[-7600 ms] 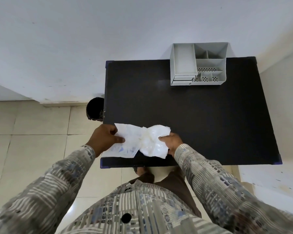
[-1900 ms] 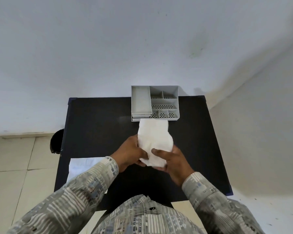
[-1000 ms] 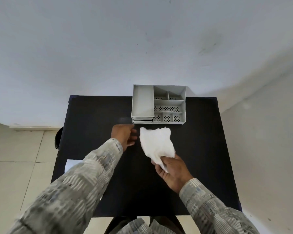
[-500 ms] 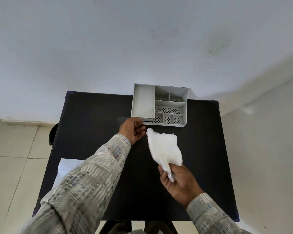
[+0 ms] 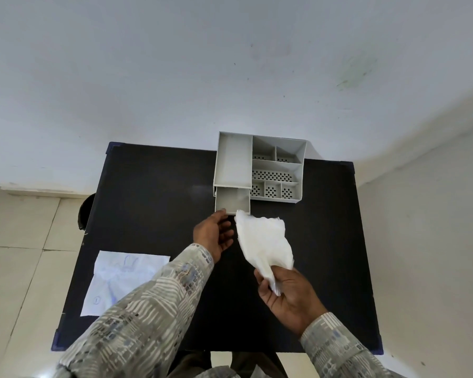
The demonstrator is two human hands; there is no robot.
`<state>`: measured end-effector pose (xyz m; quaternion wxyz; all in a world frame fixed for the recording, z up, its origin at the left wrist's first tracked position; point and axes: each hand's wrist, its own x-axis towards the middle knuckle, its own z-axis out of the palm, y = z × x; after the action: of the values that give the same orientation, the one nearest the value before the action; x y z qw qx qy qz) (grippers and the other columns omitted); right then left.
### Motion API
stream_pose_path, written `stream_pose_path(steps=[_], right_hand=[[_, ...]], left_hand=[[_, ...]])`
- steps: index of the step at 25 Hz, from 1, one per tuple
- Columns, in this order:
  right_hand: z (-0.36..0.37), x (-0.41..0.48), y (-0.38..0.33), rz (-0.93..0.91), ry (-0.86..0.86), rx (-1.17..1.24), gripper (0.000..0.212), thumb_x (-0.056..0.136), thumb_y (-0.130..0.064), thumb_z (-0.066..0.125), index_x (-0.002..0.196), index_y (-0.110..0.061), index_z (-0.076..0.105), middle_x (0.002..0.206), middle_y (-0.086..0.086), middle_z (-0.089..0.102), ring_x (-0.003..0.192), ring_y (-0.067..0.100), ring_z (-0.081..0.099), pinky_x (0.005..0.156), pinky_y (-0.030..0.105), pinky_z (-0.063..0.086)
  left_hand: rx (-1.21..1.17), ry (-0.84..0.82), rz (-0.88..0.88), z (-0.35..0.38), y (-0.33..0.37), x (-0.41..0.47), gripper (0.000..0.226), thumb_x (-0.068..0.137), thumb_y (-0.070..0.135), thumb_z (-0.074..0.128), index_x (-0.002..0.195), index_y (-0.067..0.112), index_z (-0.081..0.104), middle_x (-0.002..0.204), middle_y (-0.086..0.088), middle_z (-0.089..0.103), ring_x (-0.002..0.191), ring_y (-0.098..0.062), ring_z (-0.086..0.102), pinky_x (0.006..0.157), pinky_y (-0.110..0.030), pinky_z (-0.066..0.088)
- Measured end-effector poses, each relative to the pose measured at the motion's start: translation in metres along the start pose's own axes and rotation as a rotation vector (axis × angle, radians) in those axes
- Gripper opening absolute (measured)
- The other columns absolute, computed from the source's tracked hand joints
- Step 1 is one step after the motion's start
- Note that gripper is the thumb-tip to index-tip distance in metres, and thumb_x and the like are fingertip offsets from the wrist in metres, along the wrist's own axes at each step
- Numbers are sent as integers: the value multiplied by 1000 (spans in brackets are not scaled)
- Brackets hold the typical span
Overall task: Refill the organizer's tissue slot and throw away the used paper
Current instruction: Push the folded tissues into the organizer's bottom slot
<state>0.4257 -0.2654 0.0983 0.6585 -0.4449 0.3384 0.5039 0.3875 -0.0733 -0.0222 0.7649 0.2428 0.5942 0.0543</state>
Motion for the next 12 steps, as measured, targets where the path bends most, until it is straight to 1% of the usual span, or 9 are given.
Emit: stream_pose_path(steps=[2,3,7,9,12], right_hand=[[1,0,1,1,2,-6,33,99,8,53,128,-5,63,106,21,76,69,28,77,46,24,57],[2,1,1,0,0,-11,33,100,8,53,129,-6,63,106,21,76,70,27,77,46,24,57],[7,2,3,-6,-9,-34,33,101,7,52,129,-5,63,90,17,82,70,25,76,46,23,57],[10,3,4,-6,-10,-51,32,100,8,52,128,-5,63,88,16,82,70,24,76,46,23,57],[13,3,5,-7,-20,-62,31,101,7,52,127,-5,63,88,17,82,68,23,76,45,23,57]], left_hand=[[8,1,8,-6,-9,-3,31,91,35,75,109,11,80,98,-9,73,65,-20,65,75,-40,56],[12,0,10,-8,-12,-4,28,91,35,75,107,12,80,99,-10,74,66,-21,65,76,-41,56],[38,2,6,-19,-20,-8,34,90,35,74,112,10,80,98,-10,75,70,-23,67,77,-42,57],[49,6,2,-23,-24,-10,35,91,35,73,113,9,80,98,-11,75,71,-23,67,75,-41,57],[61,24,1,-27,-27,-16,32,93,34,71,111,8,79,95,-10,73,65,-20,65,68,-36,55]])
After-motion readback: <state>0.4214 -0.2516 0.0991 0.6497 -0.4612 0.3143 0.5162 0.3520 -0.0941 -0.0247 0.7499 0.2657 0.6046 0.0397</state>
